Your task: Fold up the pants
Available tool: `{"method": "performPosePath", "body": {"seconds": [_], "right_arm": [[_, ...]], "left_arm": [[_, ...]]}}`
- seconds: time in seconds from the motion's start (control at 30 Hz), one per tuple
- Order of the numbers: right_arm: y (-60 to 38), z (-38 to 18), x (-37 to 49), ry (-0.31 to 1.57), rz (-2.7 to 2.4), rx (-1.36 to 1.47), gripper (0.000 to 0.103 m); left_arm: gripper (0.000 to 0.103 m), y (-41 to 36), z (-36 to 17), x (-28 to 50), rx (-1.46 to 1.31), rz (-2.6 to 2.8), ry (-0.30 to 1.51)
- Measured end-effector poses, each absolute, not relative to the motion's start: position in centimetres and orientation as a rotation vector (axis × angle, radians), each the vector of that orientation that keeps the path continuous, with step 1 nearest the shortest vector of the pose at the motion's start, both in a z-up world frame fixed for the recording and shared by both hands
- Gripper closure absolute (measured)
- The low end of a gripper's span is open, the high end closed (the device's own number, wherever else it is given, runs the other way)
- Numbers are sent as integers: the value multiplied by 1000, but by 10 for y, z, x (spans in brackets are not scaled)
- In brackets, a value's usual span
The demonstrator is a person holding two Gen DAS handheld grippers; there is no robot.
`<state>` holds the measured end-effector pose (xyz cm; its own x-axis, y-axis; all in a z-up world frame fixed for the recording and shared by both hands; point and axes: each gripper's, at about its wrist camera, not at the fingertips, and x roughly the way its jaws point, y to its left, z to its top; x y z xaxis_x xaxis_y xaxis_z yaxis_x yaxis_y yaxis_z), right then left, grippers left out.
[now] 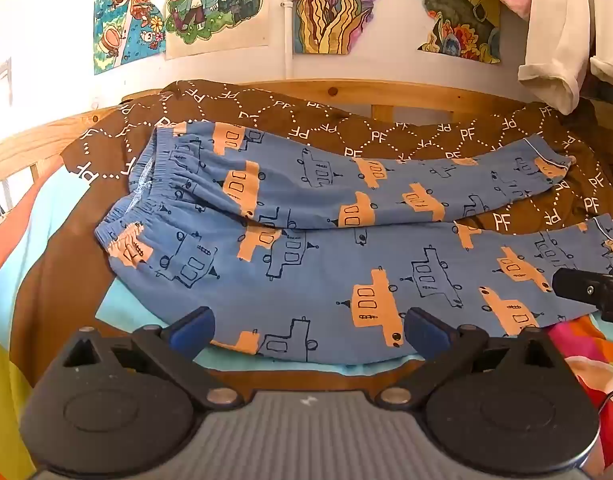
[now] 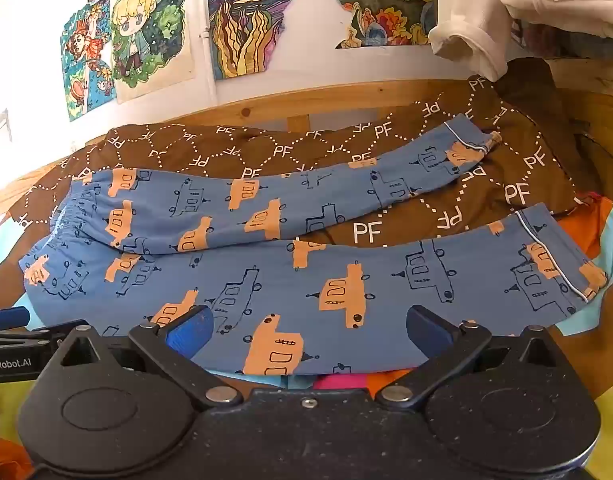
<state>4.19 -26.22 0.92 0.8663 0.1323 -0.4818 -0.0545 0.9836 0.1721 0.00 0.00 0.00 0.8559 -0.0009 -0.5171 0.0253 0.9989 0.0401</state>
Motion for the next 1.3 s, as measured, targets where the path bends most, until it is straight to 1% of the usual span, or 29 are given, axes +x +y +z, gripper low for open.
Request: {"method": "performPosePath", "body": {"seconds": [1.3], "right_arm": [[-263, 7, 43, 533, 92, 160, 1]], "left_arm": [[0, 1, -4, 3, 29, -7, 577]]}}
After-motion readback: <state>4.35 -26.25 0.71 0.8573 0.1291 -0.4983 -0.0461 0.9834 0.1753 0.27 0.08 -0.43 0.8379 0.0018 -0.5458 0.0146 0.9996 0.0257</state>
